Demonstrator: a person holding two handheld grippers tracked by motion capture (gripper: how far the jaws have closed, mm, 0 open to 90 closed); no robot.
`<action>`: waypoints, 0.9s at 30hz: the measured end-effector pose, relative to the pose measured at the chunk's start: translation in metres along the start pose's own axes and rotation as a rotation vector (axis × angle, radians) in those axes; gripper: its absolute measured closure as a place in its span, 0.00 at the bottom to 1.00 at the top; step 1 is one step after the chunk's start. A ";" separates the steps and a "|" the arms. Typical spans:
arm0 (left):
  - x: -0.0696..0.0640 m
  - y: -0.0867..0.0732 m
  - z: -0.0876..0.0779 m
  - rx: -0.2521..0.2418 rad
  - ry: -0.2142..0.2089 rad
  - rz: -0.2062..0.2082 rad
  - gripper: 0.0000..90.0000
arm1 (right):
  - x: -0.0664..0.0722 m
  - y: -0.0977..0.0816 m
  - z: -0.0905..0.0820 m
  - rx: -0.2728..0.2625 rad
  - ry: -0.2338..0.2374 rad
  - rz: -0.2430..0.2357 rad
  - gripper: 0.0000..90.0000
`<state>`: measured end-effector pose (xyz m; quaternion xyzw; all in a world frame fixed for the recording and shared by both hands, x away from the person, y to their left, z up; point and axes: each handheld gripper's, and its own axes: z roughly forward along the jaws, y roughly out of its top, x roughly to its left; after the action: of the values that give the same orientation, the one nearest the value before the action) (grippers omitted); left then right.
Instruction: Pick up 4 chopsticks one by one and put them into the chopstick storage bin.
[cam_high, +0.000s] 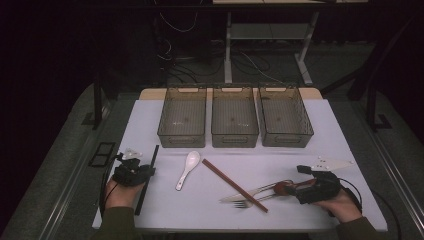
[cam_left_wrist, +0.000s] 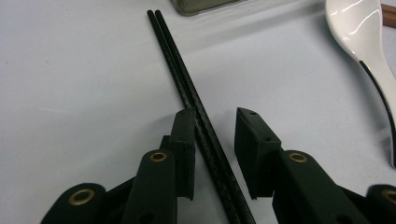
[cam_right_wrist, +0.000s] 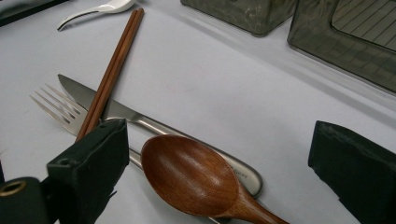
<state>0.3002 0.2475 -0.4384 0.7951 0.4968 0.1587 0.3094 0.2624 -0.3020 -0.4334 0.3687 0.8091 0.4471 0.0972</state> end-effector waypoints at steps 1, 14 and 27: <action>-0.001 0.000 0.000 0.002 0.007 0.008 0.77 | 0.000 0.000 0.000 0.000 0.000 -0.001 0.06; -0.006 0.002 0.000 0.031 0.004 0.062 0.84 | 0.000 0.000 0.000 0.001 -0.002 0.001 0.06; -0.008 -0.004 -0.005 0.036 -0.082 0.077 0.88 | 0.000 0.000 0.000 0.002 -0.003 0.002 0.06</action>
<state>0.2912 0.2436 -0.4361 0.8250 0.4555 0.1288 0.3086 0.2624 -0.3025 -0.4334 0.3702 0.8092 0.4458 0.0975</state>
